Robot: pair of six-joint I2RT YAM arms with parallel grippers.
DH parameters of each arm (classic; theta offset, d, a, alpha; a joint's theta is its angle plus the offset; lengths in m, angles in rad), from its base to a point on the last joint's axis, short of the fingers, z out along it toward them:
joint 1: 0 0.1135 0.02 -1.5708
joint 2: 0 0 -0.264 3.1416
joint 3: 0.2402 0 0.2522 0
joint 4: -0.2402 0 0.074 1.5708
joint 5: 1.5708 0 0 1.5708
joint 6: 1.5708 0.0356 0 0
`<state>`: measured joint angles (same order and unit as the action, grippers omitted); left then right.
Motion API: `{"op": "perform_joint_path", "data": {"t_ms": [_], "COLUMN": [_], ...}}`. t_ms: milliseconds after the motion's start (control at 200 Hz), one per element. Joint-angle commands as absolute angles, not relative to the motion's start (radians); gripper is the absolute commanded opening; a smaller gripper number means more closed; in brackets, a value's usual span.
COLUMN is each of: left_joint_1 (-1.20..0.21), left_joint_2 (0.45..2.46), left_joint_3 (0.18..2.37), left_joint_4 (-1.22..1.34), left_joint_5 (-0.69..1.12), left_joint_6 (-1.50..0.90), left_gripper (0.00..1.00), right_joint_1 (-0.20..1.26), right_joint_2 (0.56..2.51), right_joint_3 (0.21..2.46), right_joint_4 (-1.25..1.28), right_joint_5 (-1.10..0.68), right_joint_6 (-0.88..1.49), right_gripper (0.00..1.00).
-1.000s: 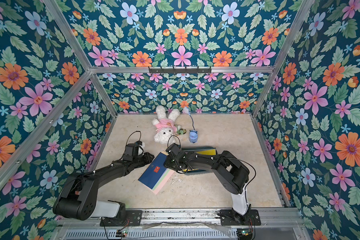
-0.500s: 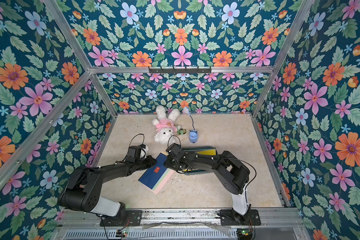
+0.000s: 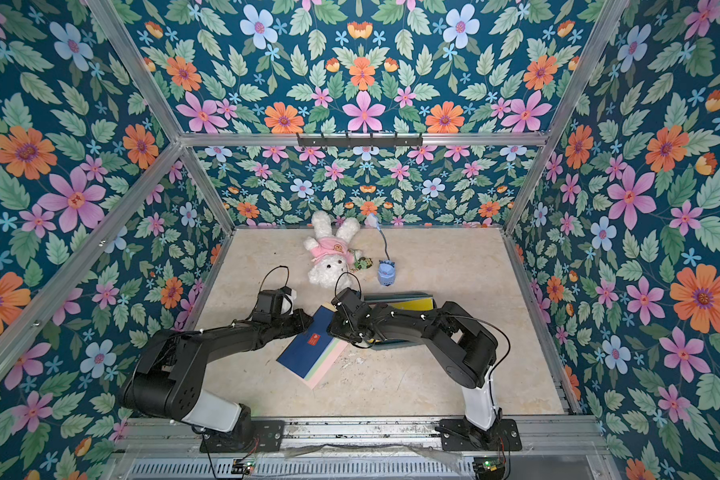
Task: Put the sealed envelopes into the storage box
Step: Pick up the envelope from the center of the board.
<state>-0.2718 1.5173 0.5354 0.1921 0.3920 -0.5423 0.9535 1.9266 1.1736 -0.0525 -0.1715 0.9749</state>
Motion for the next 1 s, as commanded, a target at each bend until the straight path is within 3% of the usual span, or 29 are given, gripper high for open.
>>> {"op": "perform_joint_path", "data": {"t_ms": [0, 995], "left_joint_1": [-0.270, -0.272], "left_joint_2": [1.529, 1.544], "left_joint_3": [0.532, 0.526], "left_joint_4": [0.120, 0.129], "left_joint_5": [0.357, 0.368], "left_joint_6": [-0.530, -0.523], "left_gripper": [0.18, 0.17], "right_joint_1": [0.954, 0.956], "right_joint_2": [1.937, 1.969], "right_joint_3": [1.180, 1.230], "right_joint_4": [-0.070, -0.089], "right_joint_5": [-0.175, -0.170], "right_joint_6": [0.983, 0.974], "right_gripper": [0.47, 0.47]}}
